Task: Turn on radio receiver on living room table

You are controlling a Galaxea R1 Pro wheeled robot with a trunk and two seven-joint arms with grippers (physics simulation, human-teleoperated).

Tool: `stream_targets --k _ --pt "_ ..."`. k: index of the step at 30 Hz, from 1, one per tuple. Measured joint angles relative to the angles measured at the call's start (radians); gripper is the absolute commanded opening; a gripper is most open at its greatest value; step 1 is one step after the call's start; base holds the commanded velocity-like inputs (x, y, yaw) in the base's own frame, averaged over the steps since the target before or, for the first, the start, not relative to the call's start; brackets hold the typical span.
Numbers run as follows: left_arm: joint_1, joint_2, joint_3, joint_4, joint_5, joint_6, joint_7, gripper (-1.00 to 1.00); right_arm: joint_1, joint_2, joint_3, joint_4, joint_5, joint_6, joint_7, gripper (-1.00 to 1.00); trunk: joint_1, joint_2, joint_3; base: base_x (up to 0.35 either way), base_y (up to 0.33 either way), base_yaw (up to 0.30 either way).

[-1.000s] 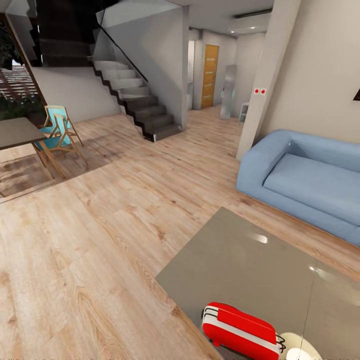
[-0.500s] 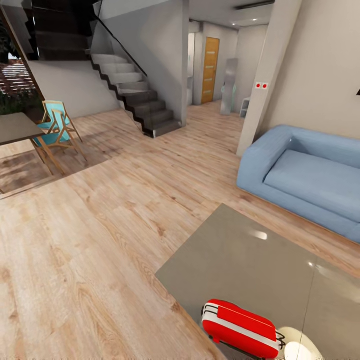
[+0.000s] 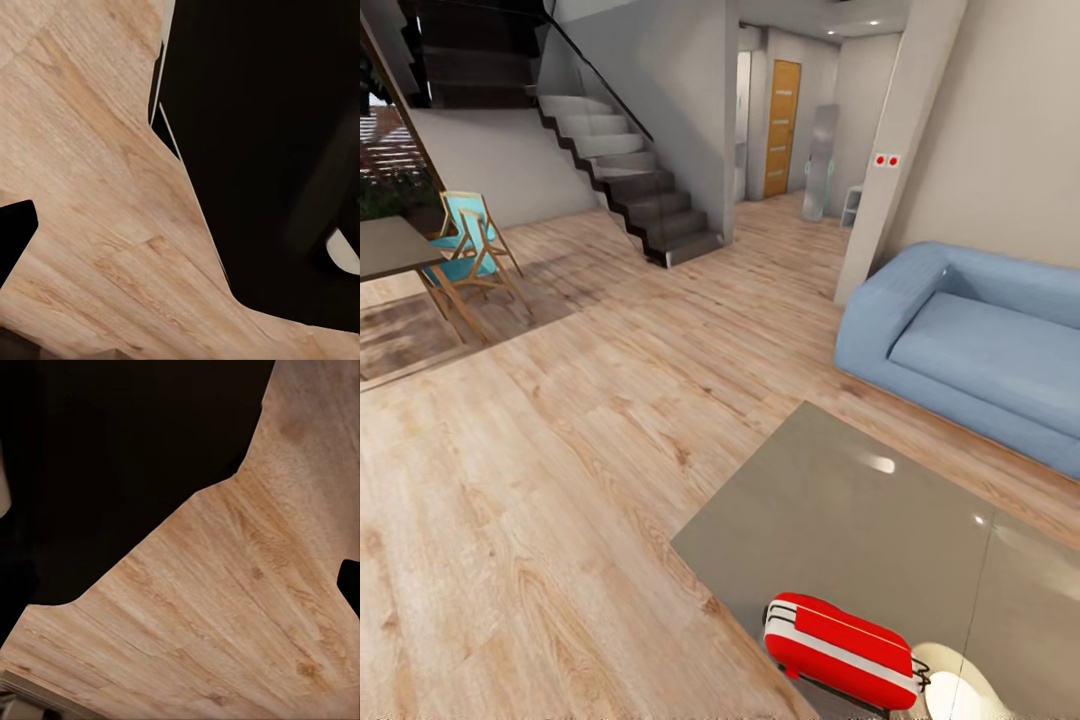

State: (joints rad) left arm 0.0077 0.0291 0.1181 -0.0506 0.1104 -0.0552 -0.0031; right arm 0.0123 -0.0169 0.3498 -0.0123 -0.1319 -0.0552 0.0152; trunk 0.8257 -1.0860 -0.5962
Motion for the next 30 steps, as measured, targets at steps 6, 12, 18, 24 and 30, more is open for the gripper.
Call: stream_targets --k 6,12,18,24,30 --pt "0.0 0.0 0.0 0.0 0.0 0.0 0.0 1.0 0.0 0.0 0.0 0.0 0.0 0.0 0.0 1.0 0.0 0.0 -0.01 0.0 0.0 0.0" --pt "0.0 0.0 0.0 0.0 0.0 0.0 0.0 1.0 0.0 0.0 0.0 0.0 0.0 0.0 0.0 1.0 0.0 0.0 -0.019 0.0 0.0 0.0" --pt "0.0 0.0 0.0 0.0 0.0 0.0 0.0 1.0 0.0 0.0 0.0 0.0 0.0 0.0 0.0 1.0 0.0 0.0 -0.029 0.0 0.0 0.0" --pt "0.0 0.0 0.0 0.0 0.0 0.0 0.0 1.0 0.0 0.0 0.0 0.0 0.0 0.0 0.0 1.0 0.0 0.0 -0.039 0.0 0.0 0.0" --pt "0.0 0.0 0.0 0.0 0.0 0.0 0.0 1.0 0.0 0.0 0.0 0.0 0.0 0.0 0.0 1.0 0.0 0.0 -0.048 0.0 0.0 0.0"
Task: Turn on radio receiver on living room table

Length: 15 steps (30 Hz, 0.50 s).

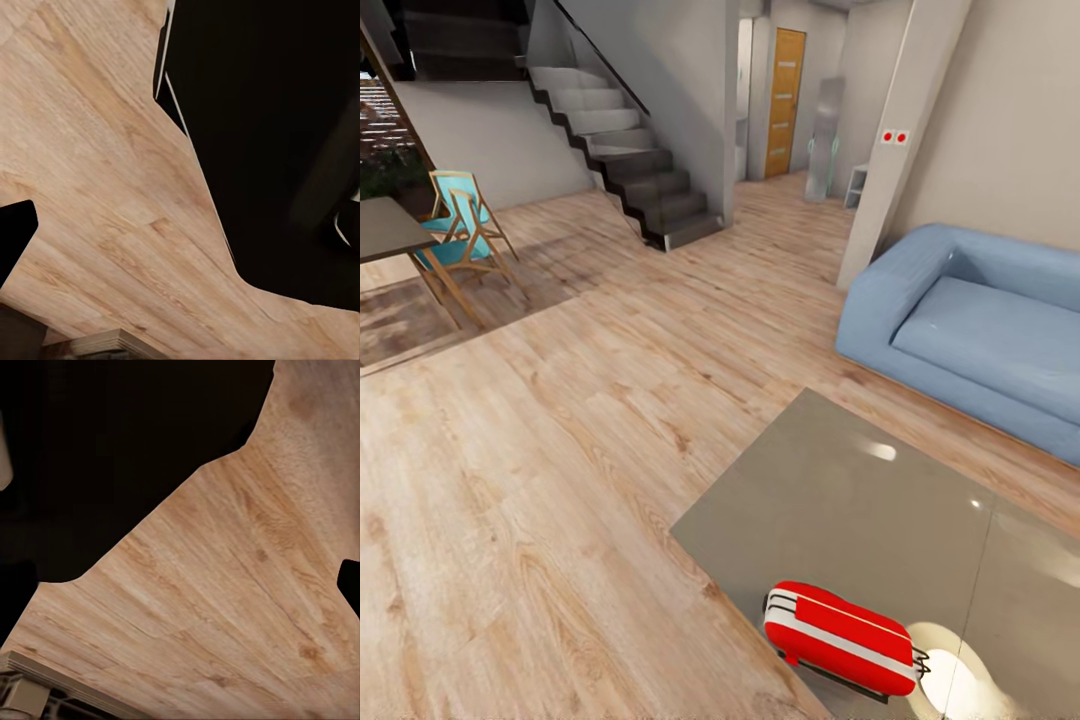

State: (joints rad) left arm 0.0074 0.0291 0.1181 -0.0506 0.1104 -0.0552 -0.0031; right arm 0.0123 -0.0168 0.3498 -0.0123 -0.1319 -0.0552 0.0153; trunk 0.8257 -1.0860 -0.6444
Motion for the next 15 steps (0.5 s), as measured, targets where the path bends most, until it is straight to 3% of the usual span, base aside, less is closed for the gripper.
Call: stream_targets --k 15 --pt "0.0 0.0 0.0 0.0 0.0 0.0 0.0 1.0 0.0 0.0 0.0 0.0 0.0 0.0 0.0 1.0 0.0 0.0 -0.024 0.0 0.0 0.0"
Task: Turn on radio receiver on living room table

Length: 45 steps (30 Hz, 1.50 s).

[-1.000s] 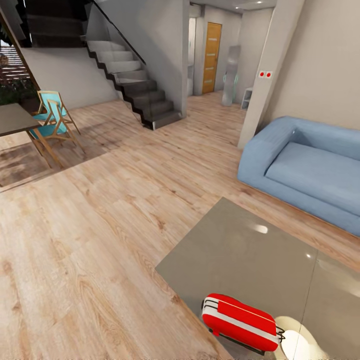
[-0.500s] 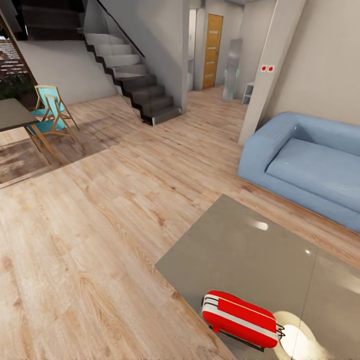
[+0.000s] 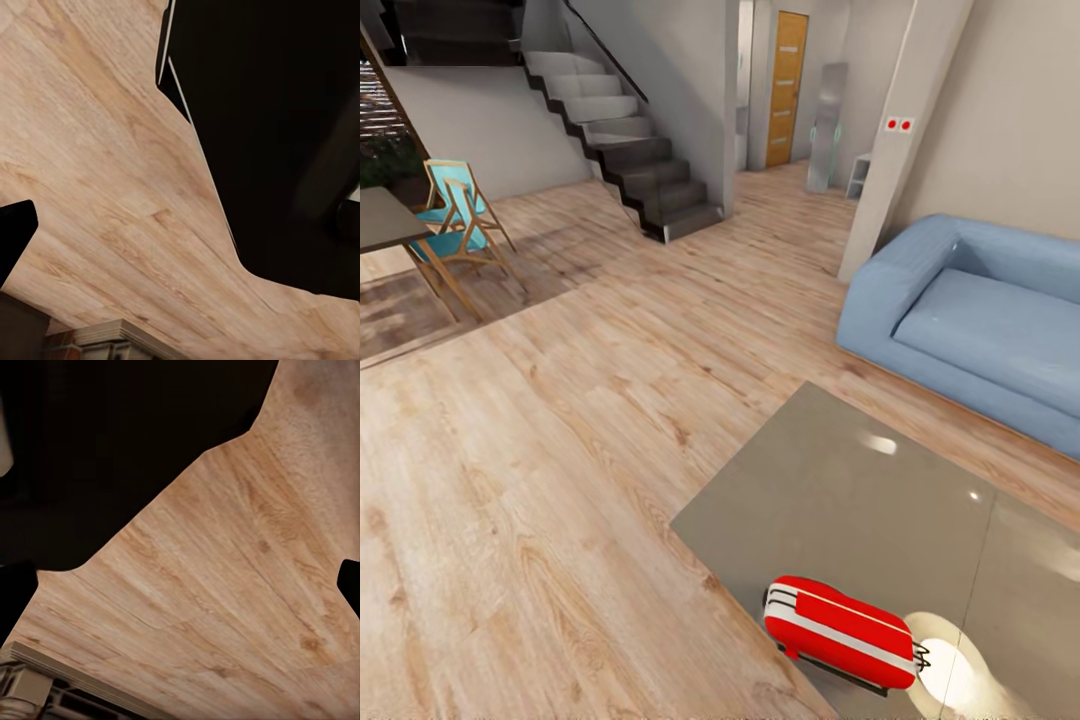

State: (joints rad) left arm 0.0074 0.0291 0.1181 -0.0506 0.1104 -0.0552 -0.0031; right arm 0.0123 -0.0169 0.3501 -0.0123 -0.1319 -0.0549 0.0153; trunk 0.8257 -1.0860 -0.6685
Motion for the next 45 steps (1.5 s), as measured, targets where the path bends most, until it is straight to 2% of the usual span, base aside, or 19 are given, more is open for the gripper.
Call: stream_targets --k 31,45 --pt "0.0 0.0 0.0 0.0 0.0 0.0 0.0 1.0 0.0 0.0 0.0 0.0 0.0 0.0 0.0 1.0 0.0 0.0 -0.05 0.0 0.0 0.0" --pt "0.0 0.0 0.0 0.0 0.0 0.0 0.0 1.0 0.0 0.001 0.0 0.0 0.0 0.0 0.001 1.0 0.0 0.0 -0.054 0.0 0.0 0.0"
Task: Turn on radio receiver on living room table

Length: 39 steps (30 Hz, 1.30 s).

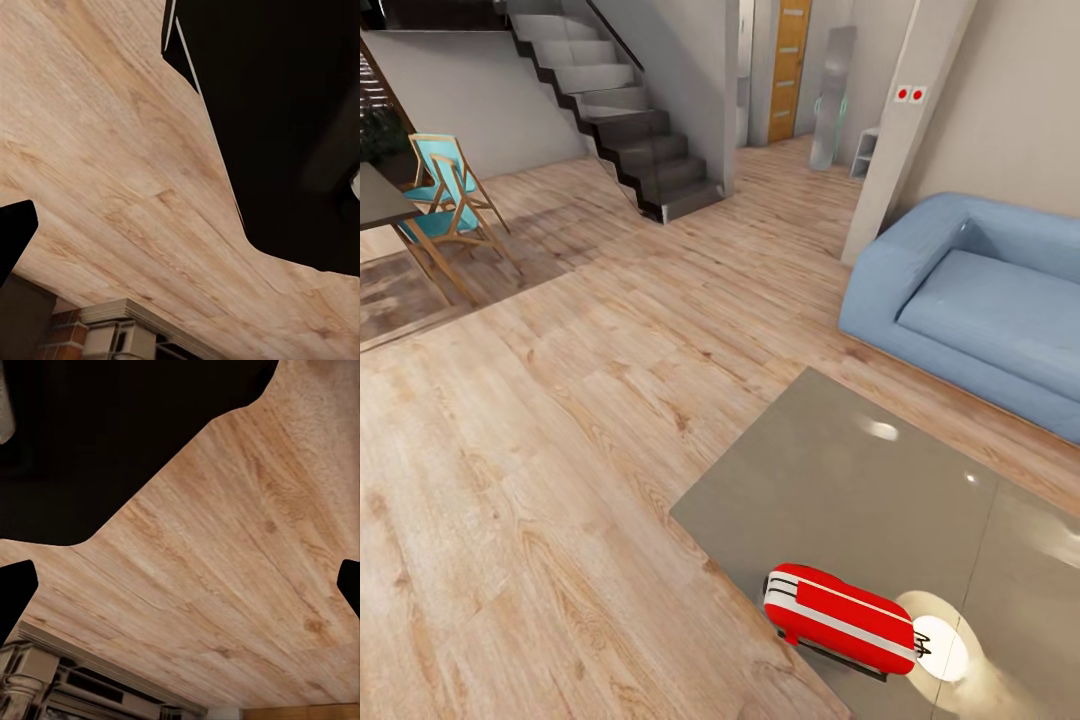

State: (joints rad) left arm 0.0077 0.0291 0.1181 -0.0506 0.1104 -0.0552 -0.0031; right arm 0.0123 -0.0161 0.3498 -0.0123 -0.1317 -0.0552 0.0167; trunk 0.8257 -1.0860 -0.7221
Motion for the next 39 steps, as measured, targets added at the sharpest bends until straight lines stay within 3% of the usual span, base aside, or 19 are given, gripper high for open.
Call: stream_targets --k 28,39 --pt "0.0 0.0 0.0 0.0 0.0 0.0 0.0 1.0 0.0 0.001 0.0 0.0 0.0 0.0 0.006 1.0 0.0 0.0 0.0 0.0 0.0 -0.002" --pt "0.0 0.0 0.0 0.0 0.0 0.0 0.0 1.0 0.0 0.003 -0.001 0.0 0.0 0.0 0.006 1.0 0.0 0.0 0.0 0.0 0.0 -0.166"
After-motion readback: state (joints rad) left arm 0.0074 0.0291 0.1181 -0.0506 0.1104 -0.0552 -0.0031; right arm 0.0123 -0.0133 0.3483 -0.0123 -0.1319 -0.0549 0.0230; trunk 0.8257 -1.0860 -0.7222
